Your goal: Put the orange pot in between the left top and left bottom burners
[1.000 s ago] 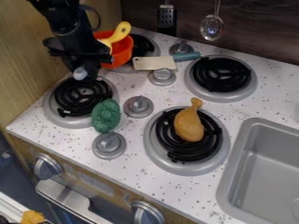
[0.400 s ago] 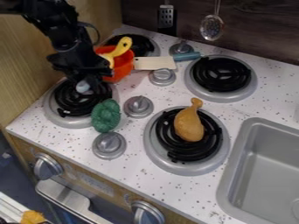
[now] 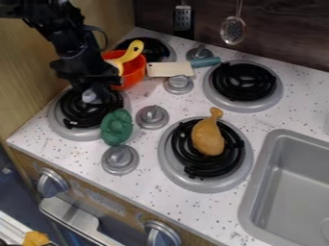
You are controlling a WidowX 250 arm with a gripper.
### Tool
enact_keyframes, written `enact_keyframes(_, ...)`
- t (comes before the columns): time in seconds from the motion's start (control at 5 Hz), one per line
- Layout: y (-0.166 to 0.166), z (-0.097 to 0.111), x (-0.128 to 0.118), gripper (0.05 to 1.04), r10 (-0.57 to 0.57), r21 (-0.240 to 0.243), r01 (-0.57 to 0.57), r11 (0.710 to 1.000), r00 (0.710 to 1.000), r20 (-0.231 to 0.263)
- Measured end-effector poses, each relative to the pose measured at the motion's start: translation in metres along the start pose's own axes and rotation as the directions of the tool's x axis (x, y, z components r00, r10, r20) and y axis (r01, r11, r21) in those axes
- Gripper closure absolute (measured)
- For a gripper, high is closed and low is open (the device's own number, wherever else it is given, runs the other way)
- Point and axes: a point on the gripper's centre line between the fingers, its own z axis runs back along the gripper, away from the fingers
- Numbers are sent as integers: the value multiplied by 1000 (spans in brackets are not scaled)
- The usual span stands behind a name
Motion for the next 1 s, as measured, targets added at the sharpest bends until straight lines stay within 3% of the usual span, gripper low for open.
enact_keyframes(0.2,2,-1,-4,705,-3,3,3,1000,1000,-3)
enact_keyframes(0.4,3,-1,-5,631,-8,12,8,1000,1000,-10)
enact_keyframes(0.6,4,-3,-8,324,-12,14,12,1000,1000,-7)
enact_keyframes(0.8,7,5,-7,96,-7,44,7,999,1000,-7)
enact_keyframes(1.0,4,9,-3,85,-16,66,18,998,1000,-23)
